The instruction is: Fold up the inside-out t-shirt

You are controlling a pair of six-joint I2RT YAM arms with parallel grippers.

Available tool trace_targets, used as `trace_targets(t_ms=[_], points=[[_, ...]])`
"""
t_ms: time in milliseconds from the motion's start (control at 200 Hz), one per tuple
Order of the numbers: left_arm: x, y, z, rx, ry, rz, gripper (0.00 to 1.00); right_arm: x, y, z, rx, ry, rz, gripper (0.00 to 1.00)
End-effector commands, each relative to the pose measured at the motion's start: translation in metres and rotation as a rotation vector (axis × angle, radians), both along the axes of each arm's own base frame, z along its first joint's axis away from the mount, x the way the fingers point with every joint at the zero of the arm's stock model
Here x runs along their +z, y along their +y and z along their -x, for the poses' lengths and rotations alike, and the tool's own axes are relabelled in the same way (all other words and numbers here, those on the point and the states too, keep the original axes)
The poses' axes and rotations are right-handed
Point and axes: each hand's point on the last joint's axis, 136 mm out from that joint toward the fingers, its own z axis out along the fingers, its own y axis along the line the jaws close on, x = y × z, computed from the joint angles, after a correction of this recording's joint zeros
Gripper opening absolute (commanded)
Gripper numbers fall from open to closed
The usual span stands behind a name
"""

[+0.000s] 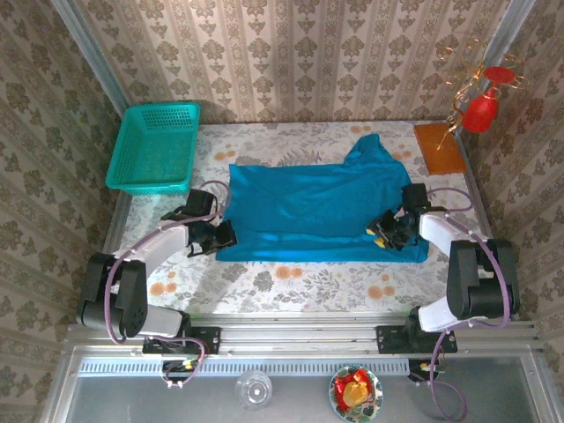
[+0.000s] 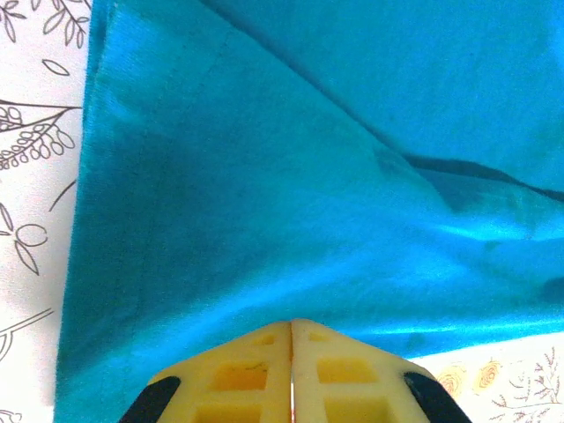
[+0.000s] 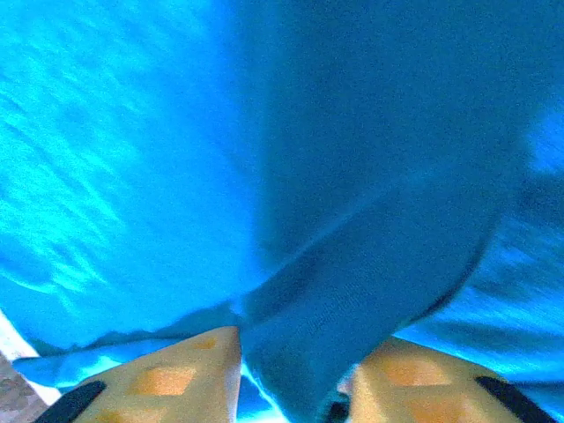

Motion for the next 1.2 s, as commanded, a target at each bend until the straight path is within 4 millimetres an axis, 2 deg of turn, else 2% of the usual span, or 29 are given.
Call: trace_targets(t_ms=[0,120,165,225,340,525,620,925,1195], points=[[0.013,-0.001,-0.008,0.004,-0.027,0.004,0.08,0.018,0.007,-0.032,0.026,-0.070,-0.011,0.31],[0.018,0.000,-0.010,0.011,-0.038,0.002,0.08,0.035,0.023,-0.061,0.088,-0.141,-0.051,0.31],[0.019,0.000,-0.009,0.009,-0.039,0.001,0.08,0.043,0.032,-0.065,0.141,-0.159,-0.085,0.32],[0.021,0.001,-0.009,0.004,-0.043,-0.004,0.08,0.047,0.032,-0.060,0.183,-0.146,-0.061,0.36],[0.021,0.004,-0.010,0.000,-0.046,-0.023,0.09,0.046,0.009,-0.037,0.183,-0.092,0.093,0.44],[0.019,0.004,-0.014,-0.013,-0.038,-0.034,0.09,0.034,-0.017,-0.008,0.243,-0.006,0.313,0.44],[0.019,0.003,-0.014,-0.016,-0.036,-0.034,0.09,0.025,-0.018,-0.003,0.292,0.042,0.332,0.43],[0.018,0.005,-0.013,-0.016,-0.040,-0.043,0.09,0.016,-0.002,-0.024,0.285,0.049,0.317,0.38],[0.019,0.009,-0.009,-0.016,-0.046,-0.054,0.09,0.010,-0.004,-0.032,0.296,0.077,0.366,0.31]])
